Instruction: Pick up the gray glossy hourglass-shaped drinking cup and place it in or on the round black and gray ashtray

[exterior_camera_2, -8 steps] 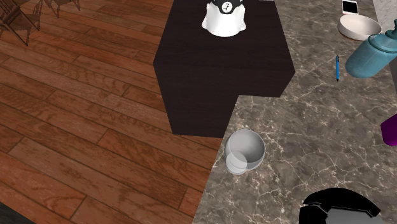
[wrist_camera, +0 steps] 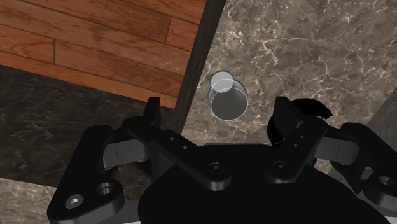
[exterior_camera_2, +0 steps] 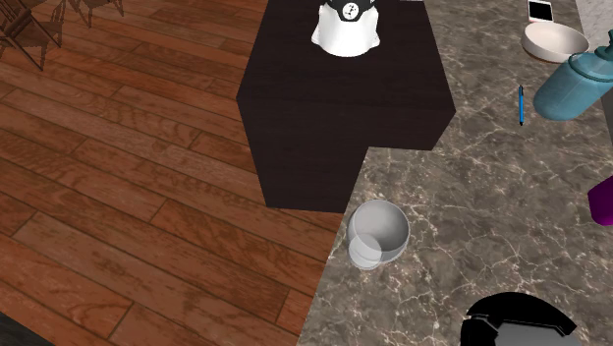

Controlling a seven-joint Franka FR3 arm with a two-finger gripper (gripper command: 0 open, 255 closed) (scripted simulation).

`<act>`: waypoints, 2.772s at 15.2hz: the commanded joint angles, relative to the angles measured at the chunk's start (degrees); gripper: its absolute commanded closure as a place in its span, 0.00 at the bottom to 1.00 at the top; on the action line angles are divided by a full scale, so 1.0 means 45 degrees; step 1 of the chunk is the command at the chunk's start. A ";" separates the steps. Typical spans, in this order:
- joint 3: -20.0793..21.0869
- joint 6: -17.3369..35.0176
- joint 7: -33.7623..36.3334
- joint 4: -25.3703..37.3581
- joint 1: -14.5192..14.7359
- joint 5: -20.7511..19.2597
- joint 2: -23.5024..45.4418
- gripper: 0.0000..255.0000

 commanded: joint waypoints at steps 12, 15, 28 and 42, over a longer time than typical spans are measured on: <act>0.0028 0.5819 0.0017 -0.0570 0.0193 -0.0166 0.5436 0.00; 0.0071 0.6980 0.0067 -0.0241 0.0231 -0.0213 0.6979 0.00; 0.0146 1.0417 0.0408 0.2961 0.0453 -0.0603 1.3851 0.00; 0.0081 1.1437 0.0460 0.3341 0.0455 -0.0666 1.5253 0.00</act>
